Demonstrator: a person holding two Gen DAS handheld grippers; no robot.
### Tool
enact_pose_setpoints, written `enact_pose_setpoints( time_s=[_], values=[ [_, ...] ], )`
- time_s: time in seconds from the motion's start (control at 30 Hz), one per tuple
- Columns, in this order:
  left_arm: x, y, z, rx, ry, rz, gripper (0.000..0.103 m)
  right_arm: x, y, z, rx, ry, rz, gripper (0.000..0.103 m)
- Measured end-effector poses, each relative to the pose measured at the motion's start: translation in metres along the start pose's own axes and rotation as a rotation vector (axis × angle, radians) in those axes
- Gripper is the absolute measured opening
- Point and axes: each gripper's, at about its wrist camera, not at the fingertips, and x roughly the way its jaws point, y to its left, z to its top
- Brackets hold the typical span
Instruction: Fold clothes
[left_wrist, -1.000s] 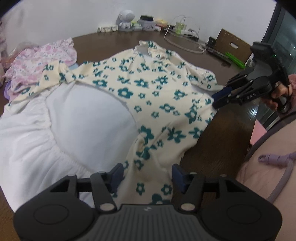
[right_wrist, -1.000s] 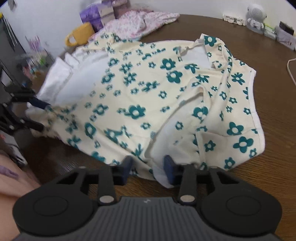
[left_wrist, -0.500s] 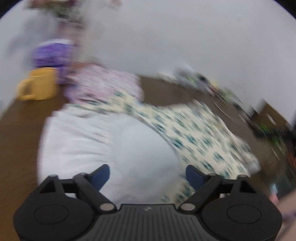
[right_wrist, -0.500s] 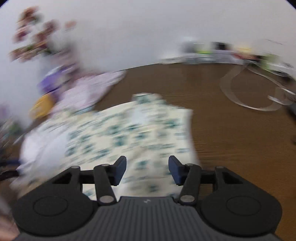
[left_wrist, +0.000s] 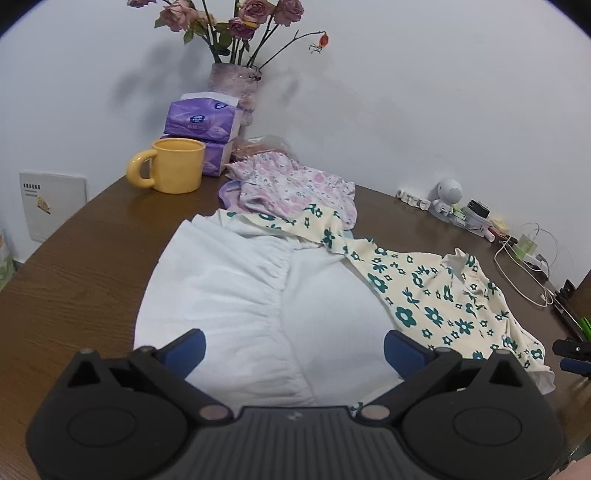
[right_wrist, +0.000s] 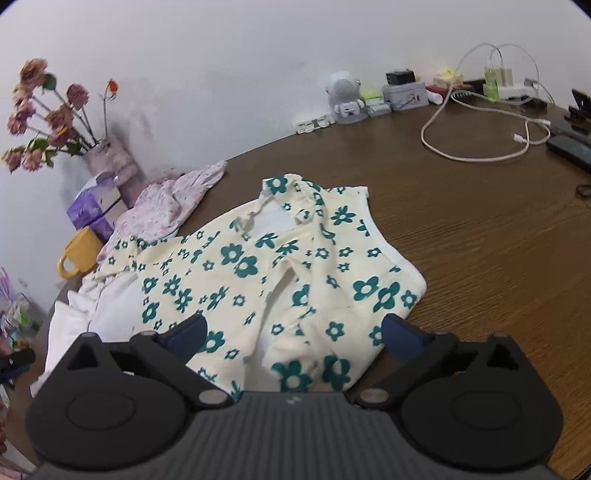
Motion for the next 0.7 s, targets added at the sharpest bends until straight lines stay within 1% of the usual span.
enact_pose_setpoints(
  time_s=[0.1,0.13,0.2,0.27,0.4,0.43,0.53,0.6,0.7],
  values=[
    [-0.003,0.000,-0.004,-0.011,0.002,0.013,0.103,-0.007,0.001,-0.009,0.032,-0.014,0.032,0.103],
    [-0.005,0.000,-0.006,-0.014,0.007,0.021,0.103,-0.009,0.001,-0.012,0.042,-0.009,0.041,0.103],
    [-0.007,0.000,-0.008,-0.024,0.011,0.024,0.103,-0.012,0.004,-0.020,0.022,0.014,0.039,0.103],
    [-0.011,0.001,-0.011,-0.041,0.015,0.025,0.103,-0.015,0.007,-0.026,0.005,0.022,0.003,0.103],
    [-0.013,0.000,-0.016,-0.045,0.039,0.030,0.103,-0.021,0.007,-0.032,0.024,0.023,-0.009,0.103],
    [-0.014,-0.001,-0.016,-0.040,0.040,0.032,0.103,-0.022,0.009,-0.033,0.006,0.025,-0.022,0.103],
    [-0.017,-0.004,-0.016,-0.017,0.035,0.020,0.103,-0.023,0.016,-0.034,-0.054,0.032,-0.064,0.103],
    [-0.017,-0.009,-0.017,0.016,0.047,0.014,0.103,-0.021,0.022,-0.034,-0.107,0.045,-0.066,0.103],
    [-0.022,-0.018,-0.019,0.125,0.068,-0.013,0.103,-0.019,0.029,-0.034,-0.213,0.068,-0.051,0.103]
  ],
)
